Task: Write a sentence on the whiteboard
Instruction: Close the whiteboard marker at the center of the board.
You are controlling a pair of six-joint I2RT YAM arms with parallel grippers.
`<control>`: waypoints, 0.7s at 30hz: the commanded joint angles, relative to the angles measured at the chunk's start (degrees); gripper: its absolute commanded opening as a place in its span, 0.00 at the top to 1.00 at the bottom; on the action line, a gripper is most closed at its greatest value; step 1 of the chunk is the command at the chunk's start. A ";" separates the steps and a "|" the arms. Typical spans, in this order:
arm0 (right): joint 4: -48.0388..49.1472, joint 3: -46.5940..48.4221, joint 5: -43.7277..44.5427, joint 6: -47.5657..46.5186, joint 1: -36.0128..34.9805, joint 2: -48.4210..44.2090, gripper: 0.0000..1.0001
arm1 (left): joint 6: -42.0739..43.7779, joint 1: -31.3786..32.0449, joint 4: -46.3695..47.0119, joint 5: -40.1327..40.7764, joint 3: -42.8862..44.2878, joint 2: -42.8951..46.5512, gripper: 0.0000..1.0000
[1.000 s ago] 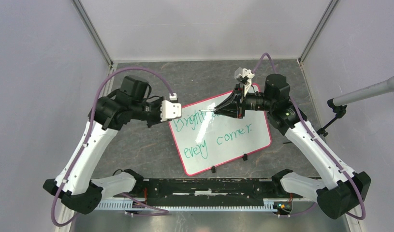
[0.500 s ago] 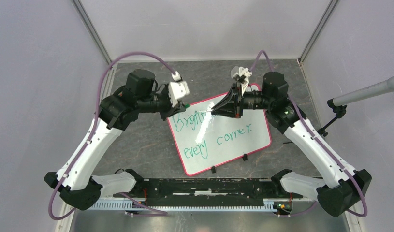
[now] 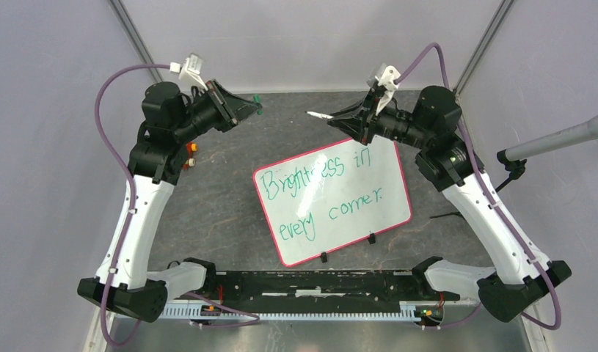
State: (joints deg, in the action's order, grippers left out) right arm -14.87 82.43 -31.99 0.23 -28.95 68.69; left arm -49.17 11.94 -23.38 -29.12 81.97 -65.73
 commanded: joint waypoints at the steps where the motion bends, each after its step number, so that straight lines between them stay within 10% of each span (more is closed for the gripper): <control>1: -2.08 3.21 14.02 -10.56 -1.19 0.56 1.00 | -22.20 -1.71 9.79 -5.20 -2.47 0.72 0.98; 13: 31.89 -18.21 53.88 -52.66 -29.31 -6.36 1.00 | -37.61 -2.89 14.14 -3.97 -9.21 1.58 0.98; 21: 64.74 -32.23 61.56 -86.40 -43.88 -1.48 1.00 | -41.42 -2.98 20.08 -3.66 -10.78 2.49 0.98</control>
State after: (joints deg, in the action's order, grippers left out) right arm 29.58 52.29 22.09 -66.02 -69.34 64.69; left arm -86.28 9.32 -8.73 -32.10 71.75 -65.19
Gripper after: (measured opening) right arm 0.145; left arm 0.212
